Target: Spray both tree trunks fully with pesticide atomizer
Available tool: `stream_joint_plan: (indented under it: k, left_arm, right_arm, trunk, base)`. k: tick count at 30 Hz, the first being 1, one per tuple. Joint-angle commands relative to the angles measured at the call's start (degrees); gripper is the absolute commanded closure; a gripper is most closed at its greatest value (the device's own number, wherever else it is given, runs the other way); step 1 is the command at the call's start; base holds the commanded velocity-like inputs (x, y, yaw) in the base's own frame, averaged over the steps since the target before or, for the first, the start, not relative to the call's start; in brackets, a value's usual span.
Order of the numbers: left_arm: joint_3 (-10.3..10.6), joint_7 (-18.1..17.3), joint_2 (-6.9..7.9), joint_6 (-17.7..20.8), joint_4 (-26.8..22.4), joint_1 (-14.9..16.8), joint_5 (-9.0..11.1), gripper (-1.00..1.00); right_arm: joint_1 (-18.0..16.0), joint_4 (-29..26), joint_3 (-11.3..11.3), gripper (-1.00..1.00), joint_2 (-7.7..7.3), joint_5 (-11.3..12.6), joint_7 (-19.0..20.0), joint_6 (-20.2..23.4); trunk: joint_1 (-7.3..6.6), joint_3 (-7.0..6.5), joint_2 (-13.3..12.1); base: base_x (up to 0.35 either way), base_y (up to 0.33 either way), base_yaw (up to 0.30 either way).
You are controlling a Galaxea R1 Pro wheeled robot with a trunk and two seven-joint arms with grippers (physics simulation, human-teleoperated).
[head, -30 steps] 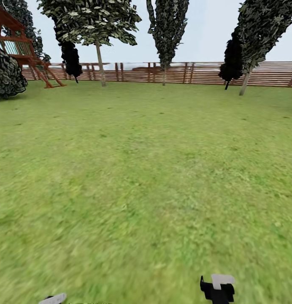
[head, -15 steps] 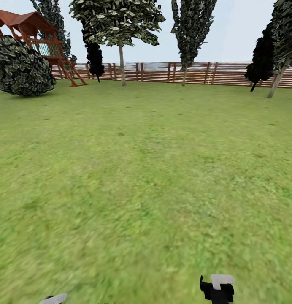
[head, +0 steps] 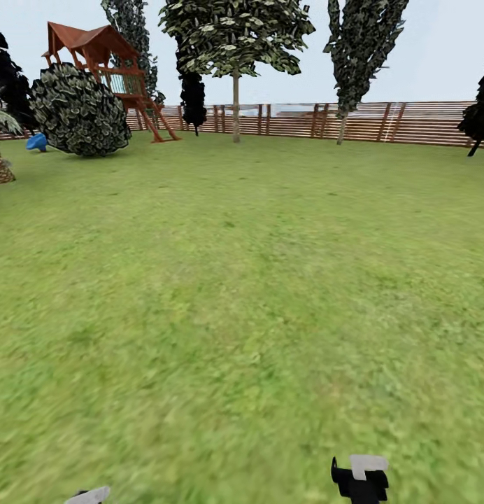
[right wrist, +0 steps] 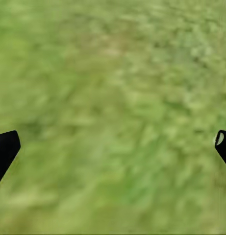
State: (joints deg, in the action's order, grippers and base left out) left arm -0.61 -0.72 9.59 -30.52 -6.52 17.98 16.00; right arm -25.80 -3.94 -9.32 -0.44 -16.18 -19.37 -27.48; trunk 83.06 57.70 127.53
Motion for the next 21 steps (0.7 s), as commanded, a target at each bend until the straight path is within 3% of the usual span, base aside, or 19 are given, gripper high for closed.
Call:
stream_joint_plan:
  k: [1,21]
  left_arm:
    - [-0.04,-0.08,-0.01,-0.15,0.07,0.03,0.1,1.0]
    - [0.0,-0.08,0.08,-0.16,0.01,0.03,0.0,1.0]
  right_arm:
    - [-0.04,0.03,-0.43,-1.0,0.0,-0.61,-0.13,-0.15]
    - [-0.04,0.12,-0.35,-1.0,-0.09,-0.7,0.13,-0.12]
  trunk:
    - [0.03,0.05,0.02]
    - [0.03,-0.1,0.02]
  base:
    - [0.334,0.08,0.033]
    - [0.334,0.099,-0.012]
